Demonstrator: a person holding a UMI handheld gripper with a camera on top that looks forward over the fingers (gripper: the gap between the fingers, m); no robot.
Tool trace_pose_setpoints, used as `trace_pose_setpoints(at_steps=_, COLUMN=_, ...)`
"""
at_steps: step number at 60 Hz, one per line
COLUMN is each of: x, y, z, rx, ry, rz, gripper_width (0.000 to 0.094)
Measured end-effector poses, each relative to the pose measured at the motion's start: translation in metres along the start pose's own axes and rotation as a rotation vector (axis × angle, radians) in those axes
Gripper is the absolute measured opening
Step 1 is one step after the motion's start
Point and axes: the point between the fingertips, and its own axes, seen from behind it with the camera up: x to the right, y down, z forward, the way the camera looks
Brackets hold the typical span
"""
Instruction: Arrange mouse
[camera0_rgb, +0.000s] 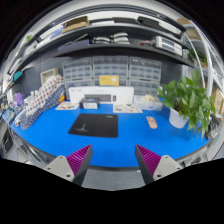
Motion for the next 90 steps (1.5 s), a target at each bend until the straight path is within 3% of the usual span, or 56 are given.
trace_pose_setpoints(at_steps=8, x=0.047, y=0.048, z=0.030, rx=-0.072, ry=0.065, rz=0.023, gripper_width=0.0865)
trace_pose_setpoints(at_steps=20, x=0.115, y=0.066, z=0.084, rx=-0.119, ry=0.146, rz=0.040, gripper_width=0.0859)
trace_pose_setpoints(at_steps=48, x=0.229, y=-0.010, z=0.276, rx=-0.158, ry=0.171, rz=0.081, gripper_width=0.0846)
trace_pose_setpoints(at_steps=57, x=0.232, y=-0.026, z=0.308, rx=-0.166, ry=0.133, rz=0.107, gripper_width=0.0694)
trace_pose_setpoints(at_steps=60, x=0.231, y=-0.029, z=0.312, rx=-0.167, ry=0.131, rz=0.107, gripper_width=0.0597)
trace_pose_setpoints(at_steps=61, x=0.231, y=-0.030, z=0.313, rx=-0.165, ry=0.131, rz=0.104, gripper_width=0.0518)
trace_pose_setpoints(at_steps=63, x=0.228, y=-0.031, z=0.315, rx=-0.162, ry=0.123, rz=0.099, gripper_width=0.0472)
trace_pose_setpoints(at_steps=68, x=0.227, y=-0.030, z=0.316, rx=-0.163, ry=0.134, rz=0.086, gripper_width=0.0458)
trace_pose_setpoints(at_steps=78, x=0.226, y=-0.029, z=0.315, rx=-0.176, ry=0.146, rz=0.090, gripper_width=0.0326)
trace_pose_setpoints(at_steps=90, x=0.220, y=-0.047, z=0.307, rx=-0.207, ry=0.188, rz=0.089, gripper_width=0.0324)
